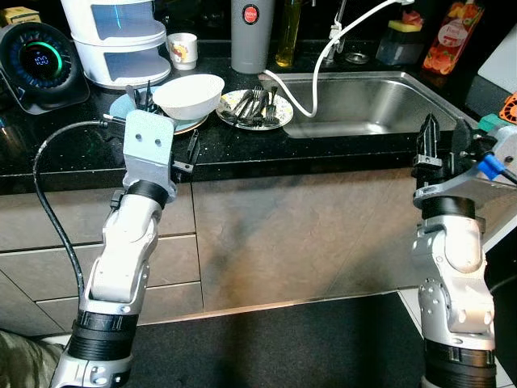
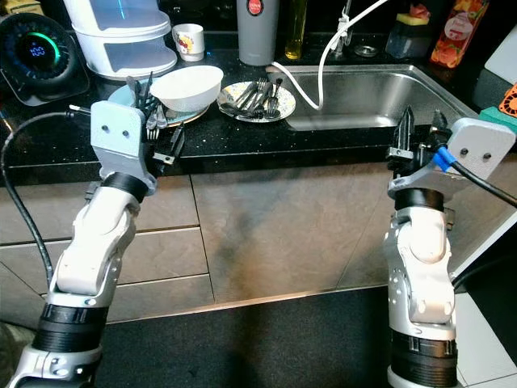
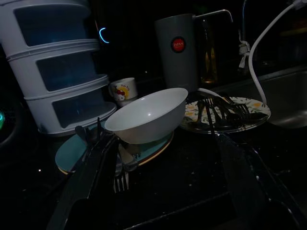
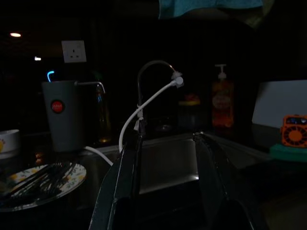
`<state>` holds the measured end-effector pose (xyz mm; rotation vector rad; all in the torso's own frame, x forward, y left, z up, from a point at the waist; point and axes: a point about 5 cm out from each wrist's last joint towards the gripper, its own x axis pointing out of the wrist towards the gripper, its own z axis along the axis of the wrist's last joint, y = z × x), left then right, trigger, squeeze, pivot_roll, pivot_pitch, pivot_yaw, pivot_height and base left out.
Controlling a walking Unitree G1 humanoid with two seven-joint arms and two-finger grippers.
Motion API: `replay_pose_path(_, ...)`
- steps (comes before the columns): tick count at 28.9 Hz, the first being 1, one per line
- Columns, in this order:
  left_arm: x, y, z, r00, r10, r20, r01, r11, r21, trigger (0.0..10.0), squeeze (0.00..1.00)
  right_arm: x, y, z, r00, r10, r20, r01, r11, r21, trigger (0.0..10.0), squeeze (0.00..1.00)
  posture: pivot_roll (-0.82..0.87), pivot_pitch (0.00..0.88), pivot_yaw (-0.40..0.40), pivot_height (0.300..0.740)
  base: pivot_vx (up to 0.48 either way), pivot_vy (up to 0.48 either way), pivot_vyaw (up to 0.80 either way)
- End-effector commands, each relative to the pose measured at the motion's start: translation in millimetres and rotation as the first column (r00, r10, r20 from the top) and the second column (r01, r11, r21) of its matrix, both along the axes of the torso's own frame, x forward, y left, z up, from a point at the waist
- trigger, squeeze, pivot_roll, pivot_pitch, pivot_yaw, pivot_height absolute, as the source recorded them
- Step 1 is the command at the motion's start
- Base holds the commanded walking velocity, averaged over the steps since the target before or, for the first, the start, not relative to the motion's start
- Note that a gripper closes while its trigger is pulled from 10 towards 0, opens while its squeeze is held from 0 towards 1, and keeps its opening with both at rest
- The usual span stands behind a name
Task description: Kitchen organization
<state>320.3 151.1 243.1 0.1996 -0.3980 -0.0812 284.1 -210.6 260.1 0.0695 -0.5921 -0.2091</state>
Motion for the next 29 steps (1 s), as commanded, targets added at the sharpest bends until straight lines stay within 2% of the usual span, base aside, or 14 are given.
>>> replay_pose_path(1, 0.9, 2.2, 3.6, 1.0, 0.007, 0.009, -0.007, 1.0, 0.006, 10.0, 0.0, -2.5, 0.2, 0.2, 1.0, 0.003, -0.01, -0.003, 1.0, 0.002, 10.0, 0.0, 0.0, 0.034, -0.009, 0.74, 0.0, 0.0, 0.0)
replay_pose_path(13, 1.7, -5.7, 6.3, 1.0, -0.017, 0.018, 0.016, 1.0, 0.023, 10.0, 0.0, -2.7, 1.7, -5.5, 0.998, 0.01, -0.058, -0.009, 1.0, 0.013, 10.0, 0.0, 0.0, 0.033, -0.003, 0.74, 0.36, 0.0, 0.0)
replay_pose_path(29, -1.0, -12.8, 5.4, 0.999, -0.042, 0.029, 0.041, 0.997, 0.059, 10.0, 0.0, -2.9, 2.3, -8.3, 0.997, 0.015, -0.075, -0.013, 1.0, 0.016, 10.0, 0.0, 0.0, 0.03, -0.002, 0.74, 0.41, 0.0, 0.0)
